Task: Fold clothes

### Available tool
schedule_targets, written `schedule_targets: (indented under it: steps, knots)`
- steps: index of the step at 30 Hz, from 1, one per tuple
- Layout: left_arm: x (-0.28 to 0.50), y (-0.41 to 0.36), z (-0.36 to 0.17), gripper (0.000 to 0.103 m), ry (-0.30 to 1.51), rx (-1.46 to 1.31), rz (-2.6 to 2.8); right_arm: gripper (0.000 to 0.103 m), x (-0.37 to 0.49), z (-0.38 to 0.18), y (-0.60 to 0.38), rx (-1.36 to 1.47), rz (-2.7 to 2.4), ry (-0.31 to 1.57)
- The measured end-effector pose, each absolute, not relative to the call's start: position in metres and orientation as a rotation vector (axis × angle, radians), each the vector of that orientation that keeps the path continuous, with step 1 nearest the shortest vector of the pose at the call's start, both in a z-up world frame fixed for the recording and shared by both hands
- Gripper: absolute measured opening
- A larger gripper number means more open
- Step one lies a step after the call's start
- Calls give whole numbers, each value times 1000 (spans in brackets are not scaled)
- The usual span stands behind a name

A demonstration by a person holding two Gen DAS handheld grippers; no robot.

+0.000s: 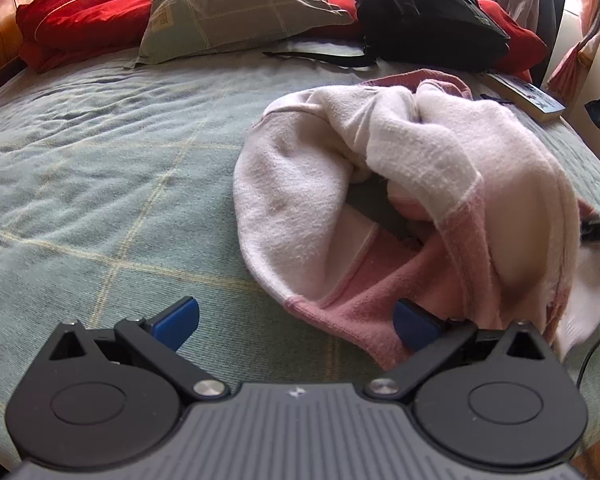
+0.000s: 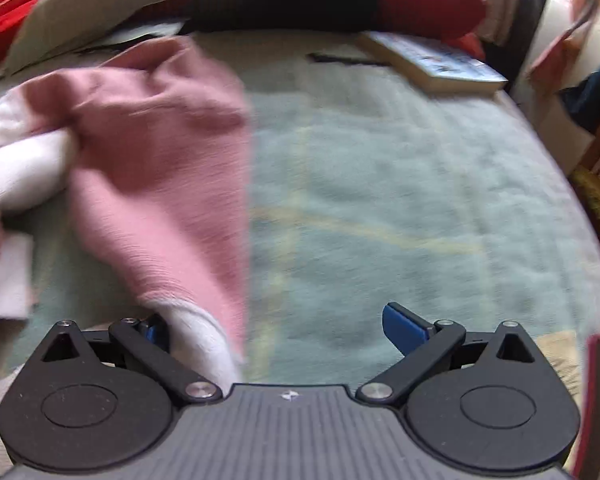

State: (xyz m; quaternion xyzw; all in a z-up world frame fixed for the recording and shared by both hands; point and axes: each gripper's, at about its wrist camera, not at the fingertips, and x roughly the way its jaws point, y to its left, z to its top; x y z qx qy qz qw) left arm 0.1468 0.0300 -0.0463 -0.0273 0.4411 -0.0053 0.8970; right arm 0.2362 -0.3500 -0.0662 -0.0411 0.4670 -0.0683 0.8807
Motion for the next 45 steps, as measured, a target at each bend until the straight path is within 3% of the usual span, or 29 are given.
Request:
schedule_targets:
  steps: [13,20,40,45]
  knots:
    - [148,37,-46,102,914,-50,0,102,296,-50,-448,-233,-450,951]
    - [149,42,-44,102,910,-40,18,100,299,-46,-477,-71,-412,1001]
    - [115,66,-28,102,878,1,30,103,212,57,-195,-182,536,813]
    - [108,80,-28,102,874,-13,46,103,190,53,-108,-354,645,818]
